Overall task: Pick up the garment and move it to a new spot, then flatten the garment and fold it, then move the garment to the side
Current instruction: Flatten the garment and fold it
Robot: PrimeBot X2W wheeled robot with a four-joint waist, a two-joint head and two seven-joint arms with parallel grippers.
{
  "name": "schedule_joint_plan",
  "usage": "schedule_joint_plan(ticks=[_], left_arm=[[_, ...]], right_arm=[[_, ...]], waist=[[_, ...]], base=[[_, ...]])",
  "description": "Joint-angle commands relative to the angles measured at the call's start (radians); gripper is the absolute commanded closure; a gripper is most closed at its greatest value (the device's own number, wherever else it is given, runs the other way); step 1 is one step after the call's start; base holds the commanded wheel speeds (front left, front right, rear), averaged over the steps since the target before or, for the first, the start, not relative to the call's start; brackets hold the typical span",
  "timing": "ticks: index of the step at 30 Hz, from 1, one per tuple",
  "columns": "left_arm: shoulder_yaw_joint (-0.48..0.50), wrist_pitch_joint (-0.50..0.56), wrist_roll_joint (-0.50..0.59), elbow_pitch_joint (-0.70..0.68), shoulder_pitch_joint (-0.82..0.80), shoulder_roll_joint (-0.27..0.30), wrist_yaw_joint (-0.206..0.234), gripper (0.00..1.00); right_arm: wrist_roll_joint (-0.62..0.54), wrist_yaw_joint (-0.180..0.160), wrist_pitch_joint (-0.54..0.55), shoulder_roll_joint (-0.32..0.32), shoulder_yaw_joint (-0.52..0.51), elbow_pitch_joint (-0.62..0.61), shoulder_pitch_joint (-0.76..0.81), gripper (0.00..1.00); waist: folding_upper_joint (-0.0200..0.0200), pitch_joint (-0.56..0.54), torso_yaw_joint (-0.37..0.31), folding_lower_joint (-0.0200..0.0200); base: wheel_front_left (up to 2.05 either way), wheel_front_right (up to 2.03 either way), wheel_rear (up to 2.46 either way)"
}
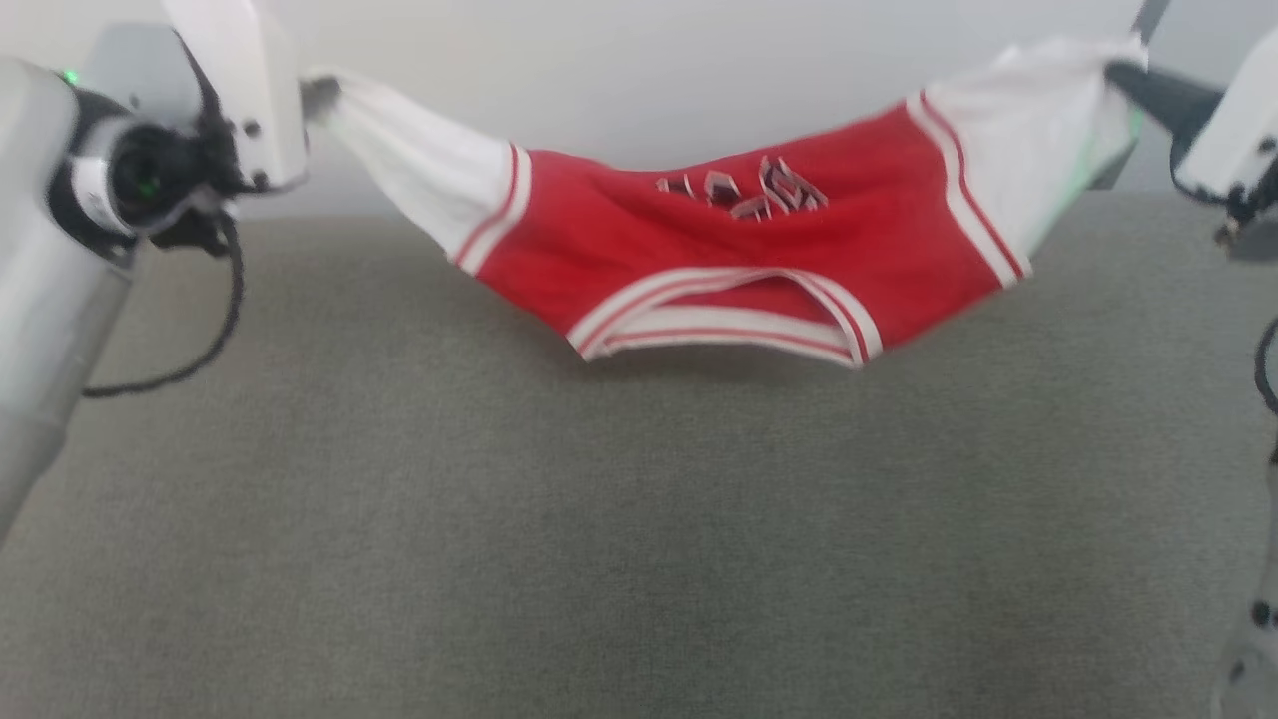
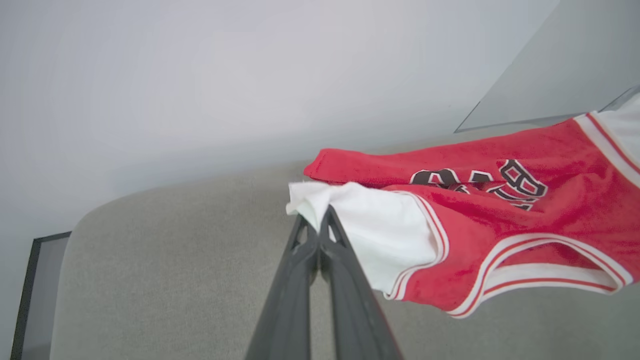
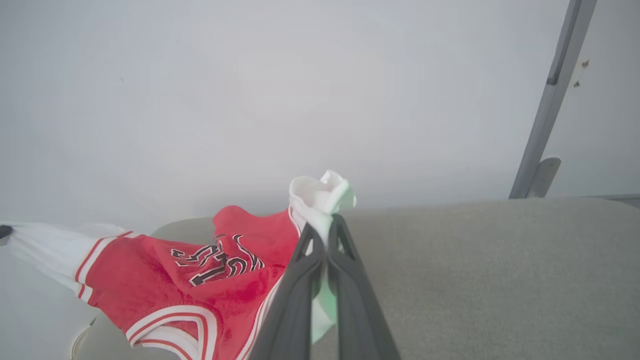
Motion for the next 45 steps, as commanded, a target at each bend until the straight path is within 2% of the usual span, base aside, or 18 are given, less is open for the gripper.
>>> schedule_joint_plan(ticks=[1,5,14,18,24,29,33,38,39,43,45], left_arm=[[0.011,-0.013,0.004,0.006,-0.021,0.001,0.002,1.00],[0.036,-0.047,0.007,0.025,-0.063,0.003,-0.009,1.00],[0.061,-0.107,0.026,0.075,-0.137,-0.003,-0.041,1.00],[0.065,-0.131,0.029,0.096,-0.164,-0.013,-0.057,1.00],[0.069,-0.210,0.056,0.134,-0.212,-0.035,-0.079,1.00],[0.070,-0.299,0.102,0.172,-0.300,-0.068,-0.099,1.00],[0.070,-0.408,0.161,0.211,-0.390,-0.093,-0.115,1.00],[0.063,-0.616,0.253,0.262,-0.522,-0.122,-0.133,1.00],[0.063,-0.616,0.253,0.262,-0.522,-0.122,-0.133,1.00],[0.058,-0.777,0.312,0.314,-0.586,-0.146,-0.157,1.00],[0.060,-0.825,0.316,0.350,-0.597,-0.159,-0.169,1.00]], right_arm=[[0.002,0.000,-0.019,0.013,-0.001,0.006,-0.025,1.00],[-0.004,0.000,-0.060,0.034,0.002,0.014,-0.095,1.00],[-0.020,0.000,-0.131,0.037,0.034,0.044,-0.197,1.00],[-0.023,0.000,-0.169,0.027,0.058,0.069,-0.221,1.00],[-0.025,0.000,-0.293,-0.021,0.128,0.115,-0.261,1.00],[-0.023,0.000,-0.472,-0.082,0.213,0.178,-0.336,1.00],[-0.043,0.000,-0.640,-0.118,0.289,0.239,-0.416,1.00],[-0.100,0.000,-0.900,-0.172,0.377,0.315,-0.536,1.00],[-0.100,0.000,-0.900,-0.172,0.377,0.315,-0.536,1.00],[-0.171,0.000,-1.087,-0.210,0.447,0.385,-0.615,1.00],[-0.187,0.000,-1.131,-0.220,0.486,0.428,-0.637,1.00]], waist=[[0.0000,-0.022,-0.016,0.0000],[0.0000,-0.039,-0.026,0.0000],[0.0000,-0.055,-0.038,0.0000],[0.0000,-0.047,-0.040,0.0000],[0.0000,0.023,-0.037,0.0000],[0.0000,0.136,-0.032,0.0000],[0.0000,0.230,-0.026,0.0000],[0.0000,0.331,-0.021,0.0000],[0.0000,0.331,-0.021,0.0000],[0.0000,0.381,-0.013,0.0000],[0.0000,0.395,-0.006,0.0000]], base=[[0.00,0.00,0.00],[0.00,0.00,0.00],[0.00,0.00,0.00],[0.00,0.00,0.00],[0.00,0.00,0.00],[0.00,0.00,0.00],[0.00,0.00,0.00],[0.00,0.00,0.00],[0.00,0.00,0.00],[0.00,0.00,0.00],[0.00,0.00,0.00]])
